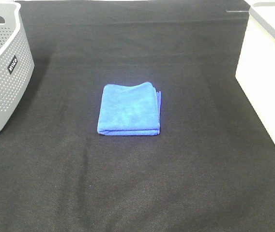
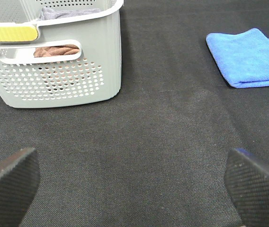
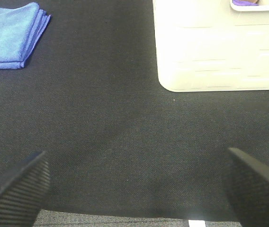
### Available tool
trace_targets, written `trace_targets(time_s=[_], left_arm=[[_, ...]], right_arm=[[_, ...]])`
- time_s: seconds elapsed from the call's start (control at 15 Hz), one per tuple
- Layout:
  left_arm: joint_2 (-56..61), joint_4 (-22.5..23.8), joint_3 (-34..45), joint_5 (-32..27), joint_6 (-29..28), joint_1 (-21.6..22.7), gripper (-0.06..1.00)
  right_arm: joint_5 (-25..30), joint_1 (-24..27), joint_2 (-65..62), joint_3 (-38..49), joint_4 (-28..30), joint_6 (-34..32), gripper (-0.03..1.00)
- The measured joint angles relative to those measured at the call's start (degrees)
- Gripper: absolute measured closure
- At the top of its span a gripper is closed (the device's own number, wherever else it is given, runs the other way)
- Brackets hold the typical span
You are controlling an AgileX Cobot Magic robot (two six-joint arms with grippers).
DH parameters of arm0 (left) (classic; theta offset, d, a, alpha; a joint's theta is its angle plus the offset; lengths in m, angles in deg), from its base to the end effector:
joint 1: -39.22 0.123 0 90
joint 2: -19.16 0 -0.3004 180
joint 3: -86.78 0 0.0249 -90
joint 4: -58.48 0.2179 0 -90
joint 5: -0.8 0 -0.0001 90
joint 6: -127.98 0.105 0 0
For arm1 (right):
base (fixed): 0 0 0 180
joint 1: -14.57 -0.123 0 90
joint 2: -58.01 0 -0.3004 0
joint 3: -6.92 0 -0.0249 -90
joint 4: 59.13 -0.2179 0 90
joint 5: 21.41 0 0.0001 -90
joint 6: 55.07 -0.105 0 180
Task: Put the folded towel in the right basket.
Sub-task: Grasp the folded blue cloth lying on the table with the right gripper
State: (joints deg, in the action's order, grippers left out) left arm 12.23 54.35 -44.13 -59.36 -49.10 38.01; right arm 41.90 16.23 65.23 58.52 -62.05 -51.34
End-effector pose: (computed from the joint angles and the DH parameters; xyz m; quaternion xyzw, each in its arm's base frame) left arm -0.0375 -0.0058 0.2555 0.0319 0.8477 -0.0281 0.5287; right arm -0.0355 0.0058 0.2390 -0.0168 0.8747 0.0027 0.4843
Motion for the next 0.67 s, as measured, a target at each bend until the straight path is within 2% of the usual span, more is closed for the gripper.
trace_targets(time_s=[0.67], left_arm=[[0.0,0.0,0.0,0.0,0.0,0.0,-0.04]], right_arm=[[0.0,0.0,0.0,0.0,-0.3,0.0,0.02]])
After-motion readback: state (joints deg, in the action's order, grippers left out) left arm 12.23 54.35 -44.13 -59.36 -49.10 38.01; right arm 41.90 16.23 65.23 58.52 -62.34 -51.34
